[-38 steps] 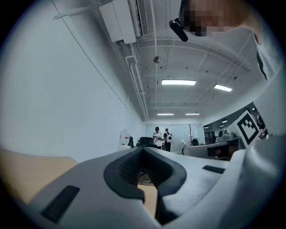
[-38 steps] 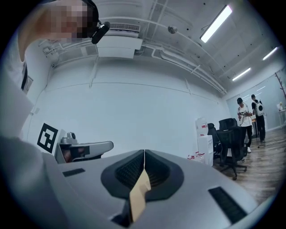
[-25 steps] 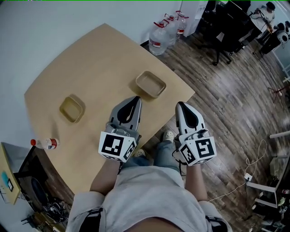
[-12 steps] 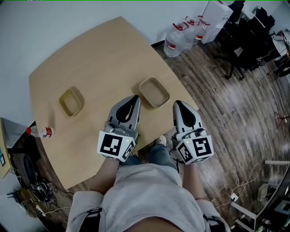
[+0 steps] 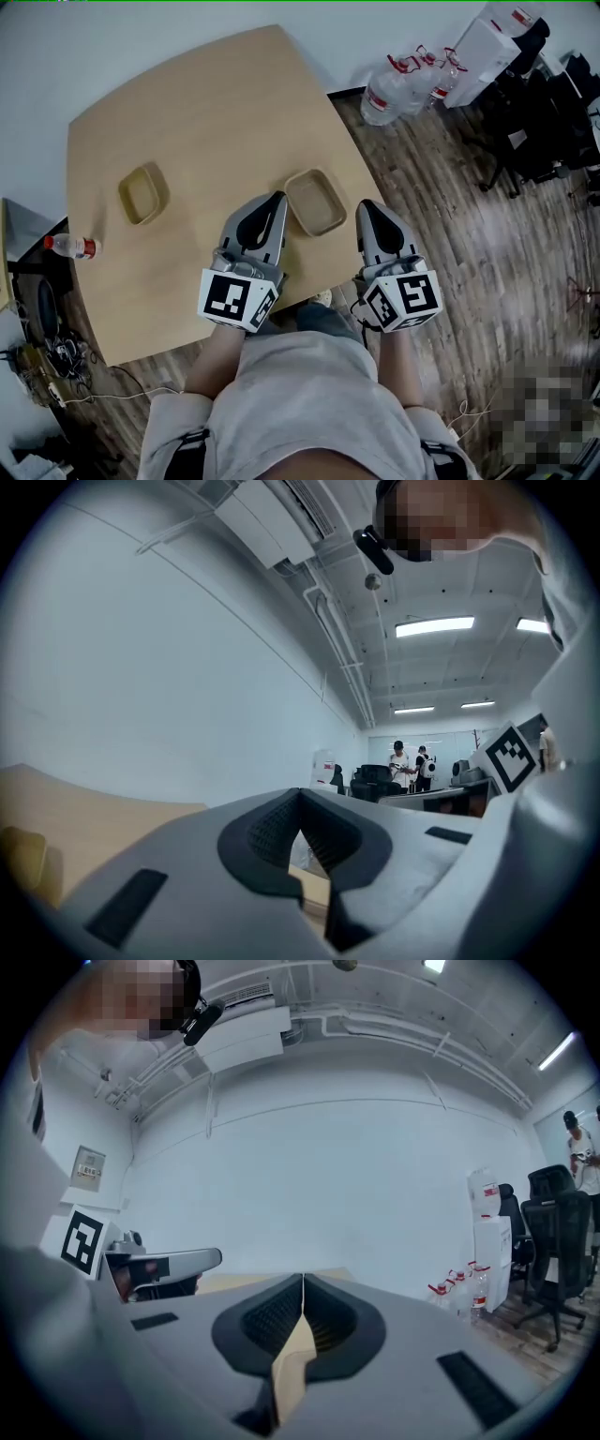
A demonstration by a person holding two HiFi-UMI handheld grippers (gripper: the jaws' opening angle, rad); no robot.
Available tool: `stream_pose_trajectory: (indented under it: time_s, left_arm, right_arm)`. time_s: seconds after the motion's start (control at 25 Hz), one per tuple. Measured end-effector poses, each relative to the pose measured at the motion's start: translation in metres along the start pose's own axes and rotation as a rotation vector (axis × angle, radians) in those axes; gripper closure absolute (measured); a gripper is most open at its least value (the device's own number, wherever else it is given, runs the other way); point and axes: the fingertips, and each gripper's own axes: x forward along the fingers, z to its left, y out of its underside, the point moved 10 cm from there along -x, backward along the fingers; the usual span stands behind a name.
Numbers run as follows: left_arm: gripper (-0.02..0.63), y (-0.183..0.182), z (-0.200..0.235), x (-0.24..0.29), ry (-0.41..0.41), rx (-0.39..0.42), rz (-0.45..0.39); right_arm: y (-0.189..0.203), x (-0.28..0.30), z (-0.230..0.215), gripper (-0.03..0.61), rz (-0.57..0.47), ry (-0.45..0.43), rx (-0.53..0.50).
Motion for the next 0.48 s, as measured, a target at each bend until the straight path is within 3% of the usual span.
stream_pose_trajectory:
  time_s: [0.48]
  left_arm:
    - [0.598, 0.009, -0.013, 0.017, -0.207, 0.021, -0.015]
  right_arm:
    - [0.003, 0.045, -0.046, 0.568, 0.087, -0.18, -0.027]
